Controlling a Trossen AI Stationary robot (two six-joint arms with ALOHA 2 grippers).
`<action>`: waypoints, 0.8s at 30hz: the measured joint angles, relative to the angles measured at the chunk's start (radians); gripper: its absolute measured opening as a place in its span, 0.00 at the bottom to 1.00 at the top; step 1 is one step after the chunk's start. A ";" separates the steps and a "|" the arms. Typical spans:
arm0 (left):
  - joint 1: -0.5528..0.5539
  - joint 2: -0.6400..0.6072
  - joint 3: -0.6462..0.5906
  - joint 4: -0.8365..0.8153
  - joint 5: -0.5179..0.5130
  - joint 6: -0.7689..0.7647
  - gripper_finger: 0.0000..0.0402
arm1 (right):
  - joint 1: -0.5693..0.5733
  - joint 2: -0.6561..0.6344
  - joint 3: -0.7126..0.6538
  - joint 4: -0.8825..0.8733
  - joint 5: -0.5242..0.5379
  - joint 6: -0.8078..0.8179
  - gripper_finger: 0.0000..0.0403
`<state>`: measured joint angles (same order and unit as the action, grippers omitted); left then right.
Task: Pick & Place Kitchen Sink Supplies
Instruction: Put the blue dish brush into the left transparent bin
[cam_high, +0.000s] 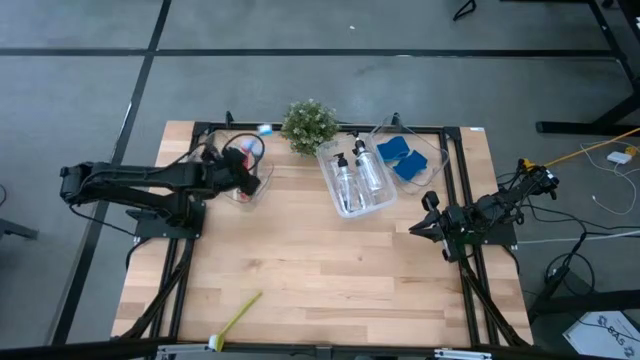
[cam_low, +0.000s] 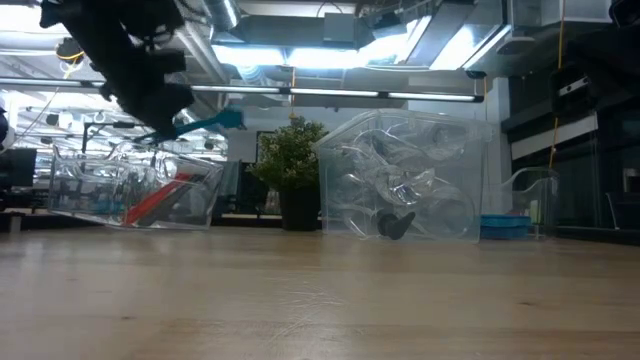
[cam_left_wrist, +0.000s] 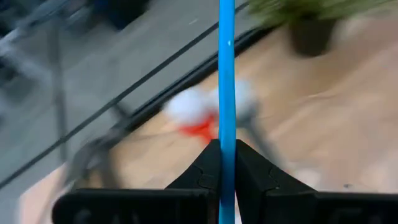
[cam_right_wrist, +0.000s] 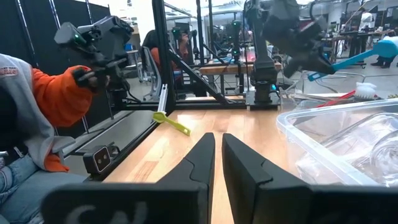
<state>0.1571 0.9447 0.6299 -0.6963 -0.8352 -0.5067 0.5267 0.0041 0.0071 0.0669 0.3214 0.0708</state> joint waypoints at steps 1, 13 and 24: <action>-0.019 -0.015 -0.008 0.043 0.020 0.041 0.04 | 0.000 0.000 0.000 0.000 0.000 0.000 0.08; -0.107 -0.116 -0.038 -0.020 0.008 -0.069 0.04 | 0.000 0.000 0.000 0.000 0.000 0.000 0.08; -0.006 -0.115 -0.038 -0.399 0.010 -0.471 0.08 | 0.000 0.000 0.000 0.000 0.000 0.000 0.08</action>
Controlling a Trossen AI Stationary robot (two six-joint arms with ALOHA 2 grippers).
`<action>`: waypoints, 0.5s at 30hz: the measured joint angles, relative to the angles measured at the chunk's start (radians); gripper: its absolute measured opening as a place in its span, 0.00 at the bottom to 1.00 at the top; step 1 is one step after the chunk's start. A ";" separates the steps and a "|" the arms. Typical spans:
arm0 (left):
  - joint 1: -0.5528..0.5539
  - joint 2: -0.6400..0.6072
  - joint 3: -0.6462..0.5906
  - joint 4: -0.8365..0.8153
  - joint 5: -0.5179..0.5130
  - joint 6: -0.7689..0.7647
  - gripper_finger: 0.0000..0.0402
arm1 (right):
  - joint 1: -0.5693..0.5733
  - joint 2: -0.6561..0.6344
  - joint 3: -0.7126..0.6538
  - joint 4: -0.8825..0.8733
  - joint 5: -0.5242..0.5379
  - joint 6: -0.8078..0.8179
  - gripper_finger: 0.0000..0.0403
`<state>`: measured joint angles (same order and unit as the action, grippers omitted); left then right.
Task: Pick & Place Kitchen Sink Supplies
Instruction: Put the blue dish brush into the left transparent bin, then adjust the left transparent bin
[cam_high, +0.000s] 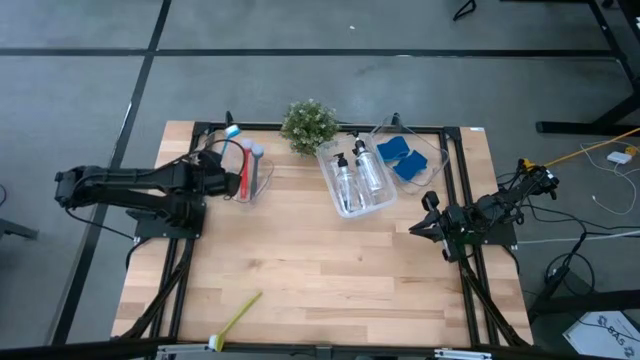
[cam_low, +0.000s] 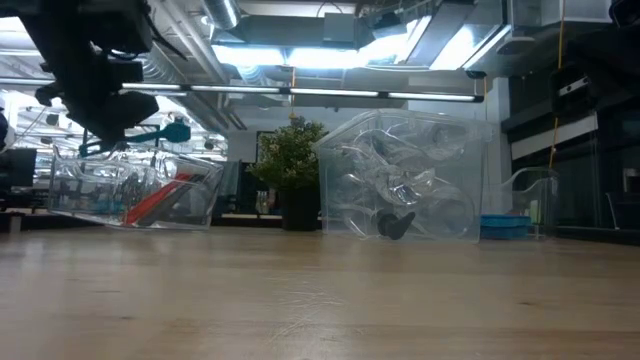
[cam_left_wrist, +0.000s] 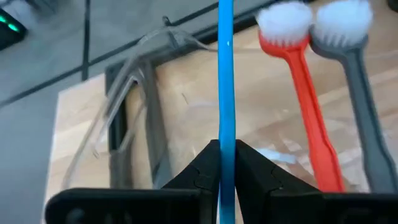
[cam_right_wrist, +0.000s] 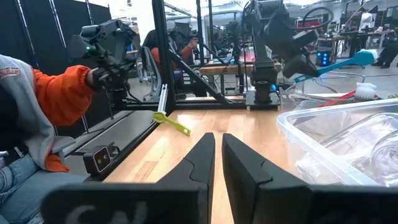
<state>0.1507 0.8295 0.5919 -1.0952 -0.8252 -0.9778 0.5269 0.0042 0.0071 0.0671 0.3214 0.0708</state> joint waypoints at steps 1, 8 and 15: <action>0.012 0.000 0.000 0.007 -0.008 0.014 0.09 | 0.000 0.000 0.000 0.000 0.000 0.000 0.08; 0.116 0.005 0.000 0.025 -0.004 0.068 0.11 | 0.000 0.000 0.000 0.000 0.000 0.000 0.08; 0.184 0.004 0.000 0.069 0.074 0.145 0.12 | 0.000 0.000 0.000 0.000 0.000 0.000 0.08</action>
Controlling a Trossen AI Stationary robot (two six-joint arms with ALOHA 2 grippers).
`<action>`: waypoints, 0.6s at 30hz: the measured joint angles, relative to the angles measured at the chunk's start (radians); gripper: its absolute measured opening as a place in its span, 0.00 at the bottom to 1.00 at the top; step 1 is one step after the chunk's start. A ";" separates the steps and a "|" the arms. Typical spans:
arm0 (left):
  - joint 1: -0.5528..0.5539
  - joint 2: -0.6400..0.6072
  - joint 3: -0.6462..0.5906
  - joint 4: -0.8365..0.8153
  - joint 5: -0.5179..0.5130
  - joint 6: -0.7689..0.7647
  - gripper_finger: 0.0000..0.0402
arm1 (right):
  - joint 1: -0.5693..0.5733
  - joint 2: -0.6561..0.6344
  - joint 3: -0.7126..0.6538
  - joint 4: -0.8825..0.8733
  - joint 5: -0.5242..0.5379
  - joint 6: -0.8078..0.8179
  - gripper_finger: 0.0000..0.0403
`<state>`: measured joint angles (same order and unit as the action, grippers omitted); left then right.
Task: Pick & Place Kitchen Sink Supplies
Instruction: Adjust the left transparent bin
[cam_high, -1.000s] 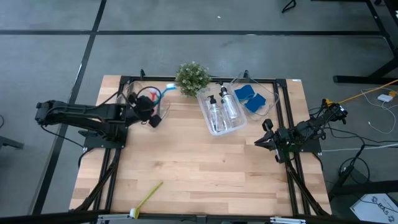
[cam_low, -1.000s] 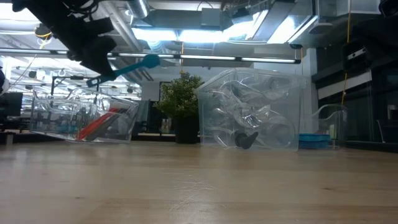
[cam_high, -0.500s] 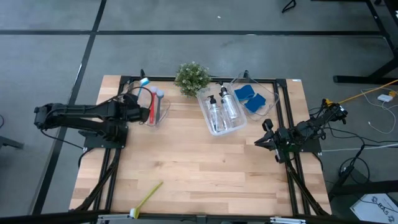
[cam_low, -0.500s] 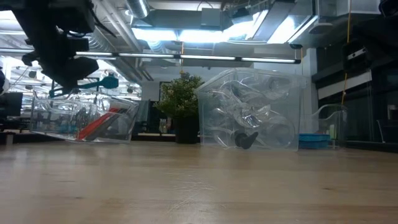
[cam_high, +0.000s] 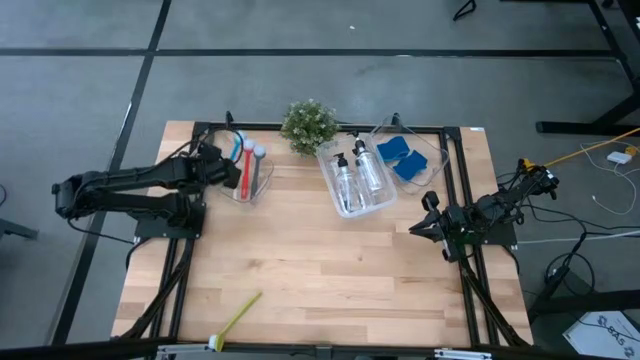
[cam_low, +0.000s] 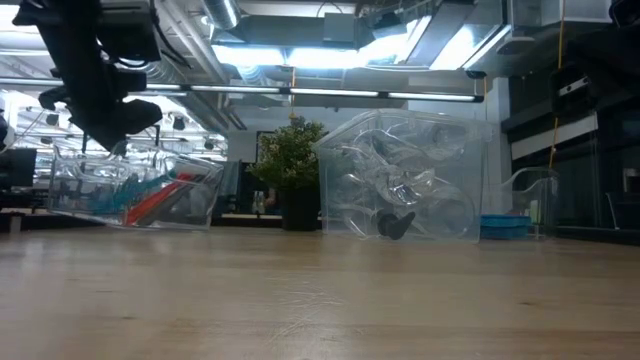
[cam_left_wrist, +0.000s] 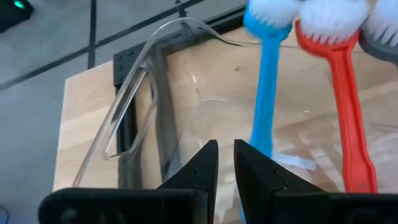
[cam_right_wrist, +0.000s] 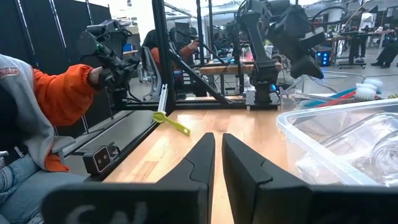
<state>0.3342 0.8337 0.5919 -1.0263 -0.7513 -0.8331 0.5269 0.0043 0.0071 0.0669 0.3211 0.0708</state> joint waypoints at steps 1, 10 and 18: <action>0.003 0.000 0.000 0.010 0.006 0.010 0.12 | 0.000 0.000 0.000 0.000 0.000 0.000 0.08; -0.033 -0.003 0.000 0.158 0.059 0.168 0.12 | 0.000 0.000 0.000 0.000 0.000 0.000 0.08; -0.034 0.020 0.000 0.268 0.330 0.274 0.03 | 0.000 0.000 0.000 0.000 0.000 0.000 0.08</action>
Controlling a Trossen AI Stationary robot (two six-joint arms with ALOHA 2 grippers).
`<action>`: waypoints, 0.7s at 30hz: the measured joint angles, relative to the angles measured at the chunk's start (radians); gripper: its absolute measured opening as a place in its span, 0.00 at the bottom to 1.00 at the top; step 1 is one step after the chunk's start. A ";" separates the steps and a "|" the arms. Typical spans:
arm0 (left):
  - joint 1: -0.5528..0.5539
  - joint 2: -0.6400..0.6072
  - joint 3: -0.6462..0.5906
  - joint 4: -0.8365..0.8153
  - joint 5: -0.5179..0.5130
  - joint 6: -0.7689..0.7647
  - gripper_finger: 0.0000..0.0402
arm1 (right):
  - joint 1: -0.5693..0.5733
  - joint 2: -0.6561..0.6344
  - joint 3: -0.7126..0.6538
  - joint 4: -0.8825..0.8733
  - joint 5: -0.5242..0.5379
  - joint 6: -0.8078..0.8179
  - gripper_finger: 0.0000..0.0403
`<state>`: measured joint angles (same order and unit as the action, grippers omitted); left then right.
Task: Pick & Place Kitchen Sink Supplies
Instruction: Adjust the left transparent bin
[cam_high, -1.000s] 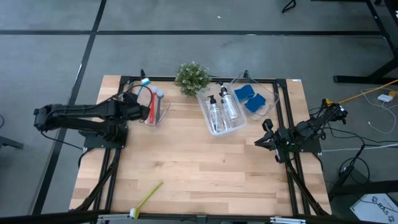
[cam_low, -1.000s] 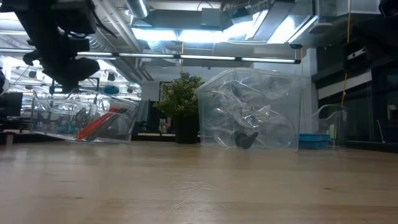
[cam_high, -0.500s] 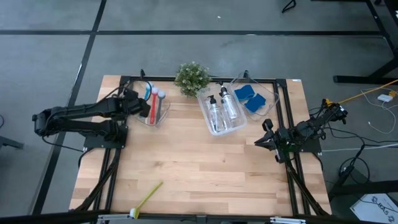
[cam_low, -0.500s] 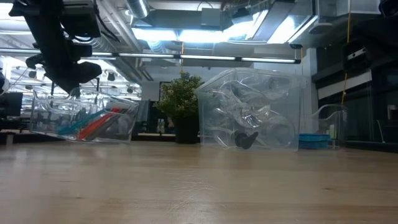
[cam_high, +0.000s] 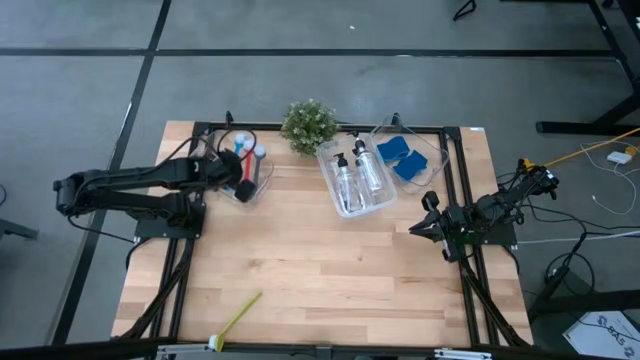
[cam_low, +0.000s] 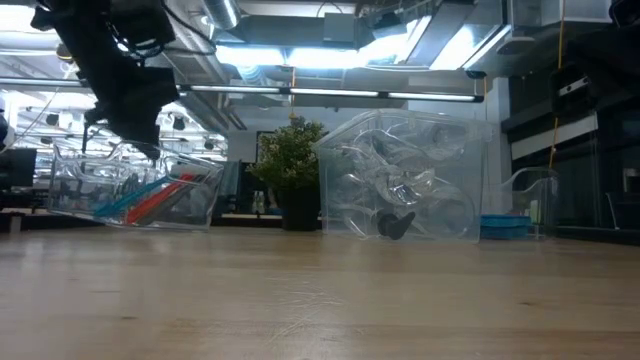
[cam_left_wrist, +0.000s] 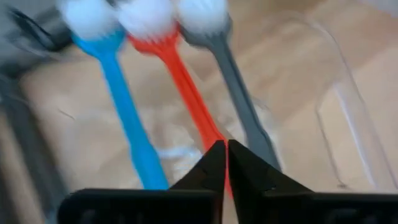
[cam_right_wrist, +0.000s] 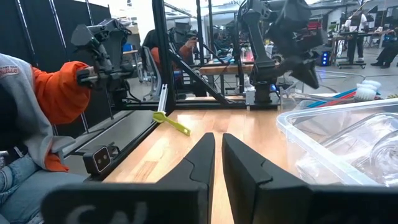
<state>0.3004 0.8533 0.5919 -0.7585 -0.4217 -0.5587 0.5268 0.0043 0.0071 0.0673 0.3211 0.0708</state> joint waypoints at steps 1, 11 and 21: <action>0.011 0.008 0.000 0.000 0.035 0.000 0.02 | 0.000 0.000 0.000 0.000 0.000 0.000 0.08; 0.069 0.084 0.000 0.067 0.315 0.044 0.00 | 0.000 0.000 0.000 0.000 0.000 0.000 0.08; 0.068 0.160 0.000 0.180 0.460 0.090 0.00 | 0.000 0.000 0.000 0.000 0.000 0.000 0.08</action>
<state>0.3683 1.0137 0.5919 -0.5782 0.0383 -0.4690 0.5270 0.0040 0.0071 0.0671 0.3214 0.0708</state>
